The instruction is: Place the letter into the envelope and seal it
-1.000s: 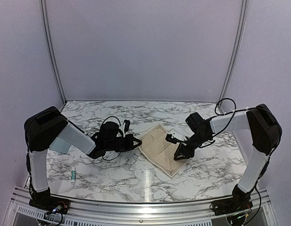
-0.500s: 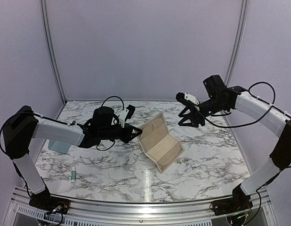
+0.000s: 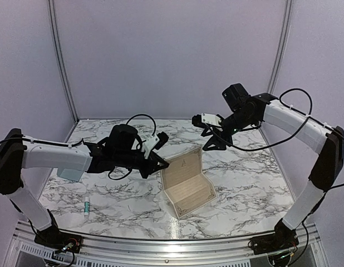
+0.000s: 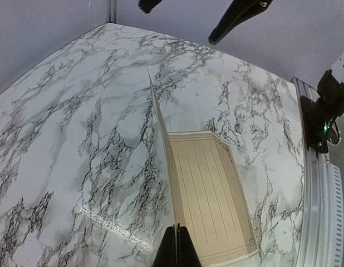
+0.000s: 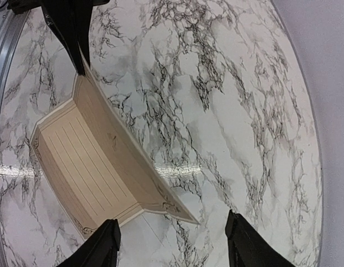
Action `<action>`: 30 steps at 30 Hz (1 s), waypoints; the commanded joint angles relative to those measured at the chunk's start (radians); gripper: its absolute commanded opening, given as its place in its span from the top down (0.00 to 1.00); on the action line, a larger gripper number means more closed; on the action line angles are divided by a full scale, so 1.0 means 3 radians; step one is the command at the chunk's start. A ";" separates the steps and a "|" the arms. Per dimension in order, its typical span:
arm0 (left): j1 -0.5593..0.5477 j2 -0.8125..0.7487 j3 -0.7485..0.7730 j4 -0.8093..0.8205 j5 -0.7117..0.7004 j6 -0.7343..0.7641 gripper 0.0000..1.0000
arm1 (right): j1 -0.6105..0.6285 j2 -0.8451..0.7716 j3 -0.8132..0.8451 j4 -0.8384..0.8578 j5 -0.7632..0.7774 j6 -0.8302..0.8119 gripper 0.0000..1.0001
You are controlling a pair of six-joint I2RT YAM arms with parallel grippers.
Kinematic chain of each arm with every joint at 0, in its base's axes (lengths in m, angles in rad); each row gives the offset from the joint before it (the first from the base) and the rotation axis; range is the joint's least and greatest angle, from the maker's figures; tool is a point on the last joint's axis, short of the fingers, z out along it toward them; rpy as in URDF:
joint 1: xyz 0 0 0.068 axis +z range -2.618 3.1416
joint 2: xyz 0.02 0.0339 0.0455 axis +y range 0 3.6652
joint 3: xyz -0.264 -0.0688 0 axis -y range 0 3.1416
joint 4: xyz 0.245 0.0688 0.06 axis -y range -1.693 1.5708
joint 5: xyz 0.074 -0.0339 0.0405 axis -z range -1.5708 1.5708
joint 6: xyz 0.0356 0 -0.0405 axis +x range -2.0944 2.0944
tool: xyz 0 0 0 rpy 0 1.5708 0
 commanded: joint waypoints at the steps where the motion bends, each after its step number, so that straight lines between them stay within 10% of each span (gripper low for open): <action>1: -0.0210 -0.0108 0.0298 -0.0608 -0.0192 0.0586 1.00 | 0.0207 0.0086 0.0274 -0.0304 0.0014 -0.0249 0.36; 16: -0.0454 -0.0414 0.0092 -0.0182 -0.0671 0.0745 1.00 | 0.0495 0.0290 0.0120 -0.0788 -0.0169 -0.0443 0.39; 30: -0.0454 -0.0302 0.0086 -0.0113 -0.0810 0.0604 1.00 | 0.0500 0.0003 -0.0296 0.0100 0.0265 0.0013 0.93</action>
